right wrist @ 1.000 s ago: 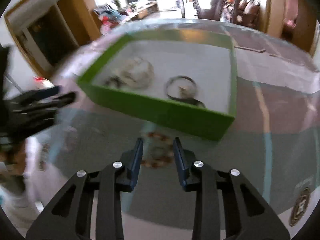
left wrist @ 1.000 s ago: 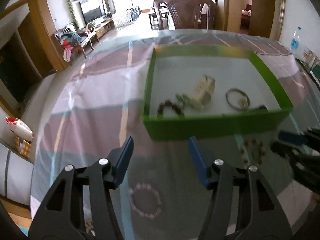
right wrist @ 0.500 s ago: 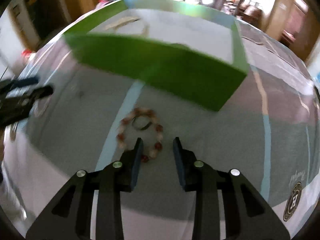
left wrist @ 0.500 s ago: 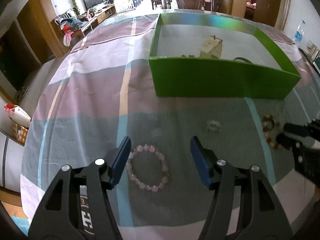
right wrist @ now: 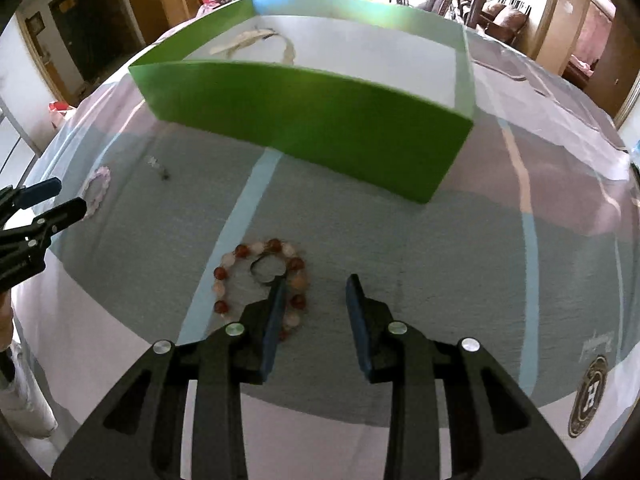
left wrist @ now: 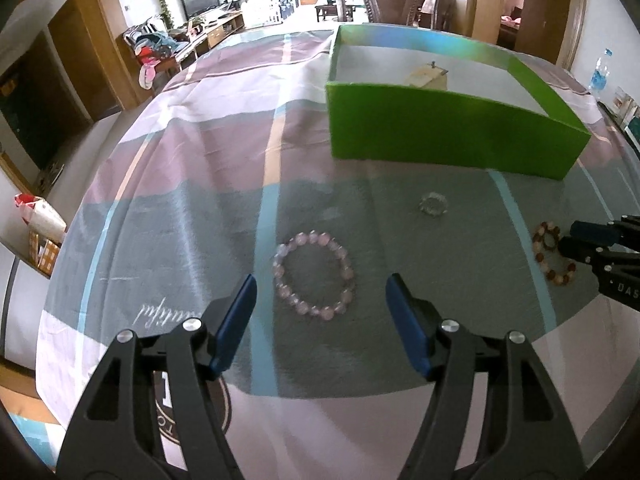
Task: Organize jewelry
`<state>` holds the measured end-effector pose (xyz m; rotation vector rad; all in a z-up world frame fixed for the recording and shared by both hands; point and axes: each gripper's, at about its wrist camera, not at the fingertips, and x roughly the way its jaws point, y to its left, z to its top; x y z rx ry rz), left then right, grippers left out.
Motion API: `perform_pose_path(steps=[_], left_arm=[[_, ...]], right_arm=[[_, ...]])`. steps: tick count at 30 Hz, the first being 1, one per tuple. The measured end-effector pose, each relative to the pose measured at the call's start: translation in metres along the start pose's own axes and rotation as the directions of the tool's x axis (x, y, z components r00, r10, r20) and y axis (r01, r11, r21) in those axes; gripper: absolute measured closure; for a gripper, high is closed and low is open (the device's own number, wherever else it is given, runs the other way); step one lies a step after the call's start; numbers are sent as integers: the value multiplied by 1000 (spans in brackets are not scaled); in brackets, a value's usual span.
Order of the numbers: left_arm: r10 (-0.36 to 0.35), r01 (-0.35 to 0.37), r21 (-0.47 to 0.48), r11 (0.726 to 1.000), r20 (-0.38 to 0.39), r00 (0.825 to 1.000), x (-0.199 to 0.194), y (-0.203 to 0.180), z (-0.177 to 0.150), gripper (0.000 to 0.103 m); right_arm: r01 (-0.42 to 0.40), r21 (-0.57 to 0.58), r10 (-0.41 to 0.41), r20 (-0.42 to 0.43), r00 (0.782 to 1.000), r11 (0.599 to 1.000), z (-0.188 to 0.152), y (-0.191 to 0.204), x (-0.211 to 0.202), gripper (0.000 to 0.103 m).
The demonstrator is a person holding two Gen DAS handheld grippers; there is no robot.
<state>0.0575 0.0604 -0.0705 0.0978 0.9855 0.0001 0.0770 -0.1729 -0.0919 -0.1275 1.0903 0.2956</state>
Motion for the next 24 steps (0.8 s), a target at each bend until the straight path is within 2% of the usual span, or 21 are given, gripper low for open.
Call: perform_pose_path(steps=[8,16,22,24], left_arm=[[24,-24,-28,999,-21,1000,8,12,-6,36],[-7,6,-24,1000,-46,999,18,7,-5,38],[-91,92,27,995,-46,995,21,-14,-1,42],[-173,175,44,984,-52,984,19,-23,-2,42]], right_arm=[[6,-6,-6,28,1000,1000,-3,3,0,70],[1,-5,-1,41,999,1000,-3,3,0,70],[2,-5,-2,50,999,1000,-5,4,-1,70],[0,-5,0,52,999,1000,-5,4,-1,70]])
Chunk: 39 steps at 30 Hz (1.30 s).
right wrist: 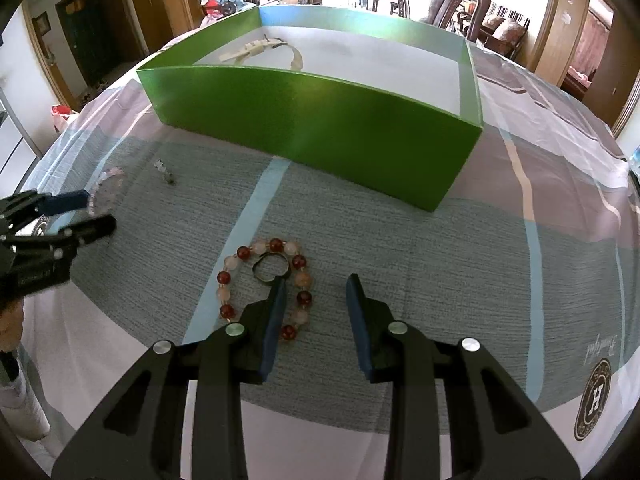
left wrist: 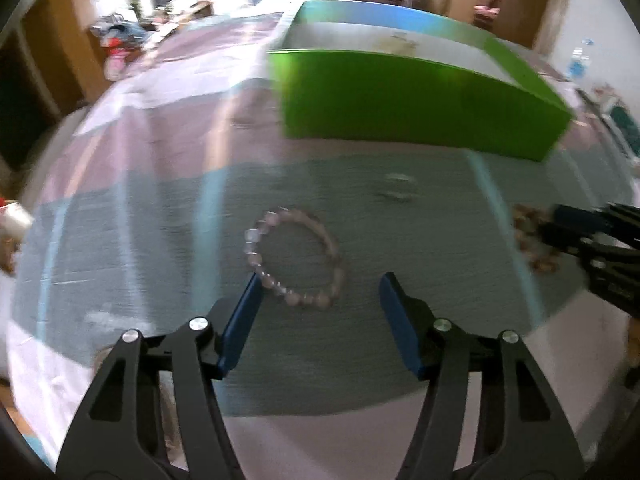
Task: Organize jewelry
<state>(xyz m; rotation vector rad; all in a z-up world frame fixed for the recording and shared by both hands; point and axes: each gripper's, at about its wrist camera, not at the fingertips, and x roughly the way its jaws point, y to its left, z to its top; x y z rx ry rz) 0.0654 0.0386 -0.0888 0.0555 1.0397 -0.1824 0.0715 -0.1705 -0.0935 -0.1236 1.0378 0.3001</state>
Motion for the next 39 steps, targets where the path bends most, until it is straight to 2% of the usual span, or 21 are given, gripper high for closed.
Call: perform_pose_path(steps=[2,3,6,9,15,19,22,25,30,34,39], left_arm=[[-58,58,29,998,13,998,-5,-8,-2,42],[-49,48,41,998,31,998,-9,-12,-2,42],[39,-41,35,999,59,998,-14,-10,-1,41],[124,-124,-3,992,55,991,-10,-2,4,41],[166,-164,-45,985,39,985,-4,6,8,42],[151,-150,-46,988,17,988,2,4,9,51],[139,-139,-40,990,16,990,5,2,9,53],[90,-90,-36,995,12,996,5,-1,8,54],[24,-25,41,999,17,1000,2,-21,3,54],[110,-111,33,993,35,993,0,-19,4,54],[118,-119,27,993,30,993,1,-16,3,53]], right_arm=[[-4,2,4,1,1000,1000,0,-1,0,70],[-5,3,5,1,1000,1000,1,-1,0,70],[-3,6,3,1,1000,1000,2,-2,0,70],[10,14,-10,3,1000,1000,2,-3,0,70],[27,16,-28,9,1000,999,1,-2,1,70],[27,19,-27,9,1000,999,1,-2,1,70],[29,18,-29,12,1000,999,2,-2,1,70],[30,18,-30,12,999,999,1,-2,1,70],[29,18,-30,12,999,999,1,-2,1,70],[30,19,-30,12,999,999,2,-2,1,70],[30,21,-30,15,999,999,2,-2,0,70]])
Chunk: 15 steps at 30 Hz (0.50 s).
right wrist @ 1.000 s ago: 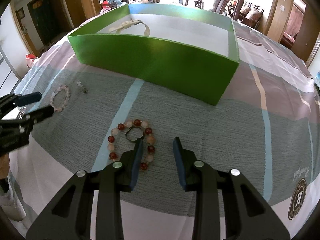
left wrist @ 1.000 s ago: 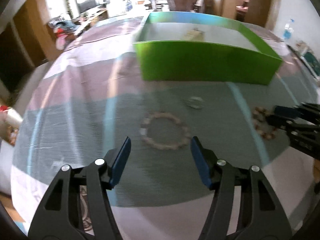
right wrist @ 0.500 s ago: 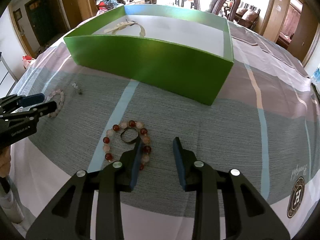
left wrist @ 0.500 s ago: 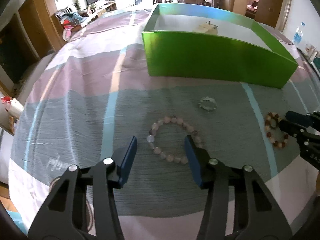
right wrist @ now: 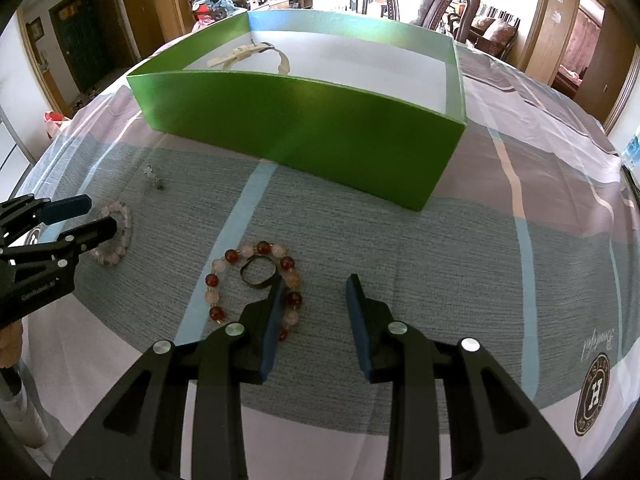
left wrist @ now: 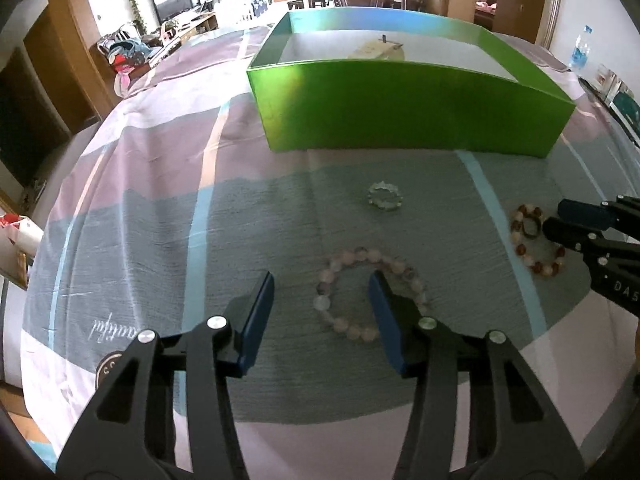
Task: Organize jewelry
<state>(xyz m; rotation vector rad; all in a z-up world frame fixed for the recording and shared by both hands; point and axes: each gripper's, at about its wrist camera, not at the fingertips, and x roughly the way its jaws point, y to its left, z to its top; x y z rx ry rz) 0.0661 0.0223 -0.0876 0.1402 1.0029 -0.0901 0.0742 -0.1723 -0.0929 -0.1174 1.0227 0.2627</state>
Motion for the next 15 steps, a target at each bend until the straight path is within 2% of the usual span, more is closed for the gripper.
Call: perform_pose_path(steps=[2,6,9,15], left_arm=[[4,-4,1,1000,3,1000,-1,-1,-1,53],[-8,8,9,1000,6,1000,-3,-4,-3,62],[-5,5,15,1000,7,1000,-2,-6,-3,65],[-4,4,10,1000,10,1000,-1,-4,-2,61]], right_arm=[[5,-1,-5,1,1000,1000,0,1,0,70],[-1,-10,1,-1,1000,1000,-2,2,-2,74],[-1,-17,1,-1,1000,1000,-3,4,-2,76],[1,-12,-1,1,1000,1000,-2,3,-2,76]])
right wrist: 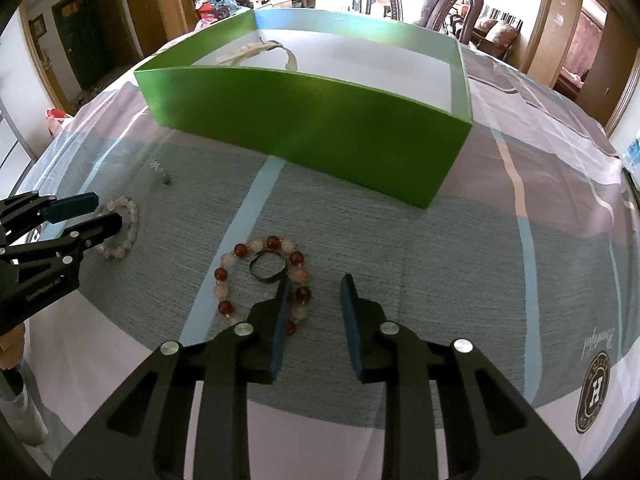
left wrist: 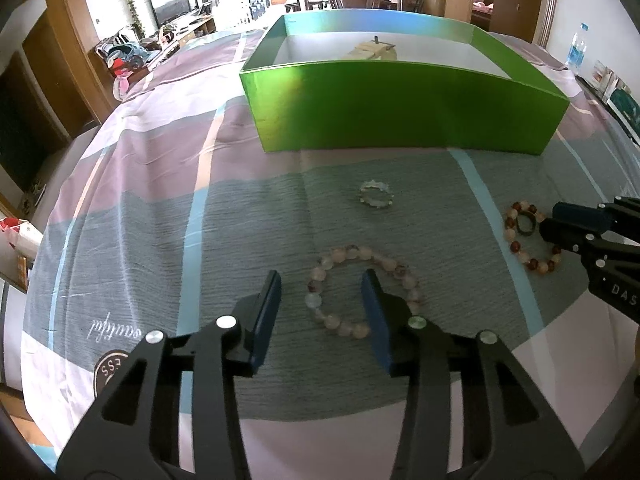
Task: Organize jewelry
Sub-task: 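Close the left gripper on the pink bead bracelet while the right gripper grasps the red-white beads, then carry both bracelets over the green box and open both grippers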
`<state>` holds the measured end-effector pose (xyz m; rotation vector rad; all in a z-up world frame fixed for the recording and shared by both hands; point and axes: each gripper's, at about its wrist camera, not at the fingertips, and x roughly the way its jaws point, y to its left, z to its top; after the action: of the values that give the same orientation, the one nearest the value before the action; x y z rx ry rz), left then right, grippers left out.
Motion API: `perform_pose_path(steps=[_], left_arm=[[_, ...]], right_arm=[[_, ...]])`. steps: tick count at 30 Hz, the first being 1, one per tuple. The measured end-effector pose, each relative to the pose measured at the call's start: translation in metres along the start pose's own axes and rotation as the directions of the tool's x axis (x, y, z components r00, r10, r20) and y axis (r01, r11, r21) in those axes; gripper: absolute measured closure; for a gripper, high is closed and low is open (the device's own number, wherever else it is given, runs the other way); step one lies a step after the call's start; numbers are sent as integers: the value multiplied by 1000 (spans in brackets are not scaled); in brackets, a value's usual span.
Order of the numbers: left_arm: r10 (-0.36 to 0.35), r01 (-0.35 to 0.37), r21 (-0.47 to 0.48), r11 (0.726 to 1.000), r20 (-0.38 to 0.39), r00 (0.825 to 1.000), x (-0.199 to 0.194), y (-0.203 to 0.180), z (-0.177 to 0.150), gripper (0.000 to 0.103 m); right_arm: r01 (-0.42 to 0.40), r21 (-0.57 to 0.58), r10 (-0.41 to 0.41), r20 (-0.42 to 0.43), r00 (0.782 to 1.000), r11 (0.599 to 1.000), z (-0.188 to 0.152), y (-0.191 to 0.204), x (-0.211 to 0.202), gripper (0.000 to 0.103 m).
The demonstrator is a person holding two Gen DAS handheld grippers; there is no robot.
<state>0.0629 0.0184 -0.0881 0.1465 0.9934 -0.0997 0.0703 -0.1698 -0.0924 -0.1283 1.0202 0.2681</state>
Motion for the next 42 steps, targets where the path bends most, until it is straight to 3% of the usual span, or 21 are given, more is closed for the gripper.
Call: perform_pose_path(steps=[2,6,9,13,29,33,37,42], left_arm=[[1,-1,1,1000,2,1000,0,0,0,61],[-31,31,7,999,1,1000,0,-4,0,79],[-31,31,24,999,4,1000,-1,-8,-1,89],[-21,21,32,999,4,1000,-1,-11,0,93],[2,-2,44,999,12,1000,0,-13,-1,92],[-30,30,32,999,-5,1000,0,-12,4,95],[-39,35,54,998,69,997,-25,-12,19,95],[-29,15,69,997,199,979,-75,-3,58,95]], right_arm=[[3,-4,-3,3,1000,1000,-1,1,0,76],[-16,-14,16,2,1000,1000,-3,6,-2,92],[-12,-17,12,5,1000,1000,-3,7,-2,93],[-12,-13,13,6,1000,1000,-3,7,-2,94],[-17,-4,17,4,1000,1000,-3,6,-2,94],[-40,-5,40,9,999,999,-2,5,-4,95],[-58,-27,60,102,993,998,12,9,-36,95],[-33,-34,40,209,977,999,47,8,-76,95]])
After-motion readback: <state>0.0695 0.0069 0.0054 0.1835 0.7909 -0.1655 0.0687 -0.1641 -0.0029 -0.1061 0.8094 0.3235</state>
